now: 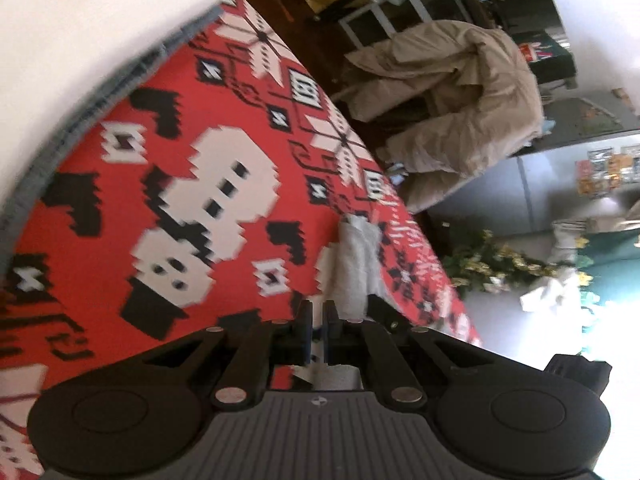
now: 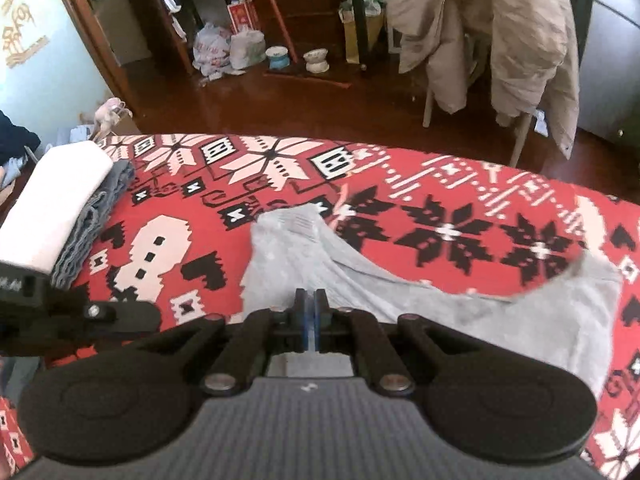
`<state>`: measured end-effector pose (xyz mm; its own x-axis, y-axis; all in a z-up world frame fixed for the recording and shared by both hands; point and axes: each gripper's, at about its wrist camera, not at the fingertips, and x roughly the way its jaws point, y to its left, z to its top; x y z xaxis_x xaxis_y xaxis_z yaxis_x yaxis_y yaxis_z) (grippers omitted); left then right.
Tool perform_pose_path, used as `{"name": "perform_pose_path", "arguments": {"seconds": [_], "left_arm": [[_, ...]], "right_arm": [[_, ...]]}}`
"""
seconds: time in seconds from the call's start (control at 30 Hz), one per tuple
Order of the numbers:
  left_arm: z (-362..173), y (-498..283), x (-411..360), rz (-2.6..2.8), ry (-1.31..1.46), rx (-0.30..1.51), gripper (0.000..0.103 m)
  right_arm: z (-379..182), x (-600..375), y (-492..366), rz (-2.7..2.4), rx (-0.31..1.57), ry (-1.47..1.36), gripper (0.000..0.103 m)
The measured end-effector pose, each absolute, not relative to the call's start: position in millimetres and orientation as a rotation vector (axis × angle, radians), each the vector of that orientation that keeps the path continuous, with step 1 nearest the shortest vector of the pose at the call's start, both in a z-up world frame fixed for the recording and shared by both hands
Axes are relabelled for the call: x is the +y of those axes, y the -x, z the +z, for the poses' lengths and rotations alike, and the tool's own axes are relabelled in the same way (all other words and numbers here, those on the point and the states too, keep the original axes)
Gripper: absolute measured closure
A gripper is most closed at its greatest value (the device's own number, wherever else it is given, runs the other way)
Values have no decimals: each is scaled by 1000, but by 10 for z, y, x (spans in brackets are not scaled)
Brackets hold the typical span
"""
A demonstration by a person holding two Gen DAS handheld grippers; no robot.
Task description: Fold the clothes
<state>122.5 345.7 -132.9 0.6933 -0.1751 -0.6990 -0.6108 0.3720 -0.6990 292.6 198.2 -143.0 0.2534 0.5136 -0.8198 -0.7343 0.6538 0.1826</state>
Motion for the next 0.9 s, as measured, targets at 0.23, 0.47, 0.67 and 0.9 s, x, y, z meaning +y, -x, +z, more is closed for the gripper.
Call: {"name": "perform_pose_path", "arguments": {"seconds": [0.23, 0.47, 0.67, 0.9], "left_arm": [[-1292, -1196, 3523, 387, 1117, 849, 99], [-1242, -1183, 3524, 428, 1062, 862, 99], [-1223, -1155, 3560, 431, 1061, 852, 99], [-1183, -1190, 3526, 454, 990, 883, 99]], "right_arm": [[-1385, 2165, -3048, 852, 979, 264, 100], [-1475, 2429, -3193, 826, 1008, 293, 103], [-1328, 2460, -3091, 888, 1000, 274, 100], [-1508, 2630, -3130, 888, 1057, 301, 102]]}}
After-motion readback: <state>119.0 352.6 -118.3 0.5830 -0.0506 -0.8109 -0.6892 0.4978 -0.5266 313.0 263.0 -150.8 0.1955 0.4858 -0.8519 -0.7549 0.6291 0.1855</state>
